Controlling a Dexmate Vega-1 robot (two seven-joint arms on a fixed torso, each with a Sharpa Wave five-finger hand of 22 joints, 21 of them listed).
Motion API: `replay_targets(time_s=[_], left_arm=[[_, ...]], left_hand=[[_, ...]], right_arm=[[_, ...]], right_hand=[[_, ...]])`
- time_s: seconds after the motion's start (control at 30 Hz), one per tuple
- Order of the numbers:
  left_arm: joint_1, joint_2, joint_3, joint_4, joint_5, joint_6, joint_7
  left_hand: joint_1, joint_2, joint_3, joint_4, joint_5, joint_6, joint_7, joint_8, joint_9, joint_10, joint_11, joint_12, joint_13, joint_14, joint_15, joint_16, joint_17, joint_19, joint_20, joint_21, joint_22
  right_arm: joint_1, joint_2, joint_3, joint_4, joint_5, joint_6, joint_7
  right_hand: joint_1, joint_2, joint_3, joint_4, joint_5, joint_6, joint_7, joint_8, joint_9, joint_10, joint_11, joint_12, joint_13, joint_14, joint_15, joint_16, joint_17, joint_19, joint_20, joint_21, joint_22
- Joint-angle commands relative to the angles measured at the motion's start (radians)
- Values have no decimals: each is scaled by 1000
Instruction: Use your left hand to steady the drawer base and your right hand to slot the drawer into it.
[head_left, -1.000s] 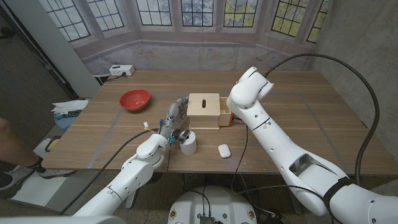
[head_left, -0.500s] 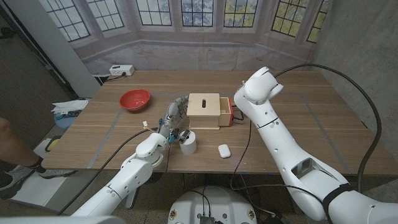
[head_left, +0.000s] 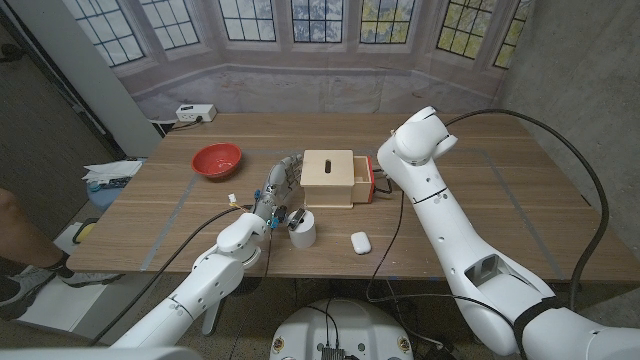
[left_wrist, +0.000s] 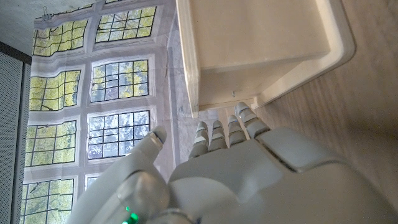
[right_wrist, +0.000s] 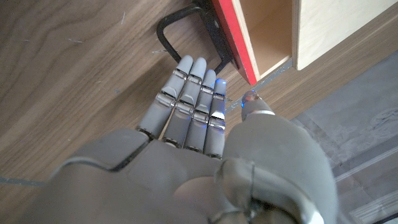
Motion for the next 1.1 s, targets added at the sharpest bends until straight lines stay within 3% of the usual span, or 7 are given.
replay_targets(time_s=[0.03,1.1], left_arm=[[0,11,-1,-9,-11,17,-14],[-51,-23,27,46,-16,15,-72]], left_hand=[[1,3,5,-3,4,10,2,0,4,2,5,-1,6,4,6,0,2,5,1,1,3],[-1,2,5,-2,4,6,2,-2,4,0,5,-2,6,4,6,0,3,4,0,0,3]], right_arm=[[9,12,4,27,62,0,-28],[24,7,-18,32,246,0,-132]], right_hand=[[-14,2,4,4,-1,3,4,4,0,4,5,-4,3,10,1,-2,-1,10,3,7,1],[-34,2,11,5,-3,-2,18,5,-1,15,14,-21,-1,20,9,-15,-6,24,9,9,1]])
